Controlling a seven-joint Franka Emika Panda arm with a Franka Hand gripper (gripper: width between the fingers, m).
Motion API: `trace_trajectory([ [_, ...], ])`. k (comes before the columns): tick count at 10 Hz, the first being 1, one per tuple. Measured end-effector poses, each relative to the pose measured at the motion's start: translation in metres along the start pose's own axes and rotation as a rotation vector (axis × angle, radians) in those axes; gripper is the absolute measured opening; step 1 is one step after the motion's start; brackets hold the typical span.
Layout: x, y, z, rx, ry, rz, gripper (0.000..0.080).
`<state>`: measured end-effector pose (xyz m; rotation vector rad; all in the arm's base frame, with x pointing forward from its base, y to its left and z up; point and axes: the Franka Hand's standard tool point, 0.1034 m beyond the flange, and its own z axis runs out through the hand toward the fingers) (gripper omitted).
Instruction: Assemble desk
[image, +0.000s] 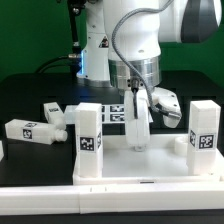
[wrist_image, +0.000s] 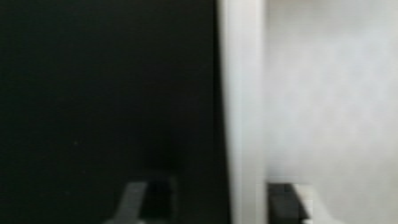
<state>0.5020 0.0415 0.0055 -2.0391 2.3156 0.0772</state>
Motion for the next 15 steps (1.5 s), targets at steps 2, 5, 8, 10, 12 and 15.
trace_trajectory([
  [2,0.0,-0.003,-0.006,0.007,-0.006,-0.011,0.0052],
  [5,-0.003,-0.014,-0.043,0.027,-0.051,-0.057,0.0048],
  [8,-0.025,-0.01,-0.056,0.015,-0.017,-0.422,0.0047],
  [10,-0.02,-0.01,-0.053,0.011,-0.014,-0.546,0.0047],
  [12,-0.018,-0.011,-0.053,0.01,-0.012,-0.716,0.0047],
  [15,-0.01,-0.045,-0.067,0.062,0.039,-1.158,0.0048],
])
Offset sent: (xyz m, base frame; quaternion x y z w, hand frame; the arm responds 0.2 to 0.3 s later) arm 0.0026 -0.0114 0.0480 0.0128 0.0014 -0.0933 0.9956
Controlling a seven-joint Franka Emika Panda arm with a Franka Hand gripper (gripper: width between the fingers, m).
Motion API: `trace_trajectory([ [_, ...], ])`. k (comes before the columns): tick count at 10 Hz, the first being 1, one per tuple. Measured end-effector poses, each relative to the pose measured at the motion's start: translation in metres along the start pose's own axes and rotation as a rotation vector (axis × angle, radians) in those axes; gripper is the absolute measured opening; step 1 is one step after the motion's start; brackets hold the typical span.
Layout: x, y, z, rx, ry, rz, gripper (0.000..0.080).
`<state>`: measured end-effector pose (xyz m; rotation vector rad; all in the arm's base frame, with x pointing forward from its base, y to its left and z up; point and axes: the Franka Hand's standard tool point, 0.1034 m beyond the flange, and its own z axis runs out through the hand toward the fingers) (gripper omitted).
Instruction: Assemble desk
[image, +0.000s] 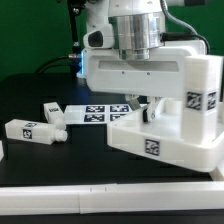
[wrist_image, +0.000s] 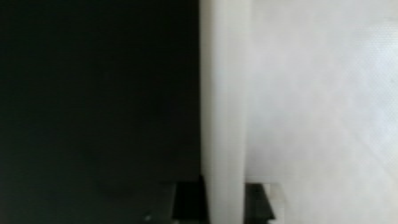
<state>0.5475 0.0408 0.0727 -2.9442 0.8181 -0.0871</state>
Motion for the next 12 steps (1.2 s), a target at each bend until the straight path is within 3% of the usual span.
trace_trajectory([
  [4,-0.001,0.004,0.004,-0.01,-0.006,-0.237,0.0048],
  [7,0.036,-0.006,0.009,-0.054,0.013,-0.861,0.0048],
  [12,0.04,0.004,0.015,-0.095,-0.019,-1.202,0.0048],
])
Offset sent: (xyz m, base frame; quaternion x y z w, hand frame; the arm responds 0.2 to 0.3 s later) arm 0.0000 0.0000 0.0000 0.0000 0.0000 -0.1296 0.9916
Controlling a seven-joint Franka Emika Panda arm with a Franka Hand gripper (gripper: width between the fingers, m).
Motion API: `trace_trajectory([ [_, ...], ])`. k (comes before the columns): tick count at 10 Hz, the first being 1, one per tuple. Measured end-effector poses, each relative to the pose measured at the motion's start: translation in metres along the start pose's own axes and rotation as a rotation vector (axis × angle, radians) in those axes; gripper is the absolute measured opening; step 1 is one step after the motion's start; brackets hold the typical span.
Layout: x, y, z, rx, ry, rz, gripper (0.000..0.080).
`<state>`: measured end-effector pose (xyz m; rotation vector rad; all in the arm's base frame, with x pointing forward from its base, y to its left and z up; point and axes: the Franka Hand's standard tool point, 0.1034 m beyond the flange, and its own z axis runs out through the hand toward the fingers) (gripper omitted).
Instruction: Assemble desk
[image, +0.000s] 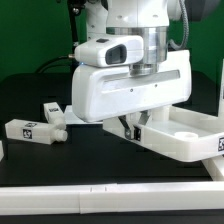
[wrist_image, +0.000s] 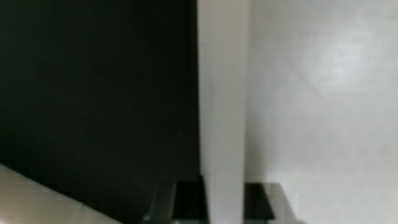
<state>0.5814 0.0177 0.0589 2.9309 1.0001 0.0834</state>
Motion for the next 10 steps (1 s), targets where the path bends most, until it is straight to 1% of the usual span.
trace_trajectory([
  [1,0.007,0.018,-0.001,-0.011,-0.016,-0.207,0.0048],
  [2,0.023,0.034,0.001,-0.034,-0.023,-0.373,0.0047],
  [3,0.028,0.035,0.005,-0.039,-0.035,-0.492,0.0047],
  [4,0.024,0.036,0.005,-0.039,-0.043,-0.545,0.0047],
  [6,0.02,0.041,0.006,-0.047,-0.064,-0.628,0.0047],
  [7,0.018,0.043,0.007,-0.051,-0.079,-0.729,0.0047],
  [8,0.024,0.049,0.009,-0.057,-0.088,-0.875,0.0047],
  [10,0.046,0.049,0.023,-0.059,-0.075,-1.091,0.0047],
])
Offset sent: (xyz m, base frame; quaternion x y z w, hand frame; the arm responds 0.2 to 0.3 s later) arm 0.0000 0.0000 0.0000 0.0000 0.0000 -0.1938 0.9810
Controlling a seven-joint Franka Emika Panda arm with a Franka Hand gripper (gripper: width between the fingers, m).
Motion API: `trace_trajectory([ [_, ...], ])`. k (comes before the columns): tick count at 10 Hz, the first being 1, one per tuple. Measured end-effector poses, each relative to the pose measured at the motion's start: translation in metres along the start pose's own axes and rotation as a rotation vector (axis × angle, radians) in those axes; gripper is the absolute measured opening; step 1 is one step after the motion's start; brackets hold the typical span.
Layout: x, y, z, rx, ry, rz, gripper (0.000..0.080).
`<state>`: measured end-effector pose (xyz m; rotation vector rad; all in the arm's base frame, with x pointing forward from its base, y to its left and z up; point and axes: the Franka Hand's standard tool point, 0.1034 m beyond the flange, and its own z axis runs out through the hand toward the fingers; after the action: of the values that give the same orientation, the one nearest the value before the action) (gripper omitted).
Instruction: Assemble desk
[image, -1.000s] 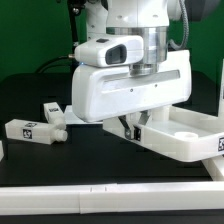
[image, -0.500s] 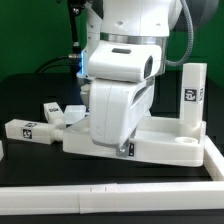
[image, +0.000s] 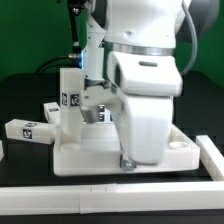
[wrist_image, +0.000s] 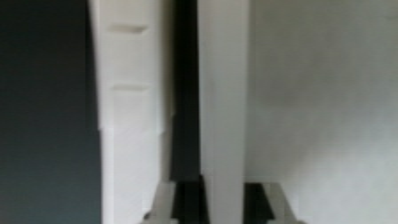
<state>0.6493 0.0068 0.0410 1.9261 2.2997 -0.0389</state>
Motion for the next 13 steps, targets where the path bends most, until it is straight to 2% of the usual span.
trace_trajectory([
  [1,0.002,0.004,0.003,-0.012,0.006,-0.054,0.0047],
  [5,0.001,0.004,0.004,-0.004,0.008,0.025,0.0047],
  [6,0.009,0.011,0.002,0.0,0.013,0.082,0.0047],
  [8,0.02,0.016,0.001,-0.015,0.02,0.146,0.0048],
  [10,0.02,0.016,0.001,-0.018,0.006,0.17,0.0047],
  [11,0.019,0.016,0.001,-0.011,0.005,0.202,0.0047],
  [13,0.017,0.018,0.001,-0.027,0.007,0.213,0.0047],
])
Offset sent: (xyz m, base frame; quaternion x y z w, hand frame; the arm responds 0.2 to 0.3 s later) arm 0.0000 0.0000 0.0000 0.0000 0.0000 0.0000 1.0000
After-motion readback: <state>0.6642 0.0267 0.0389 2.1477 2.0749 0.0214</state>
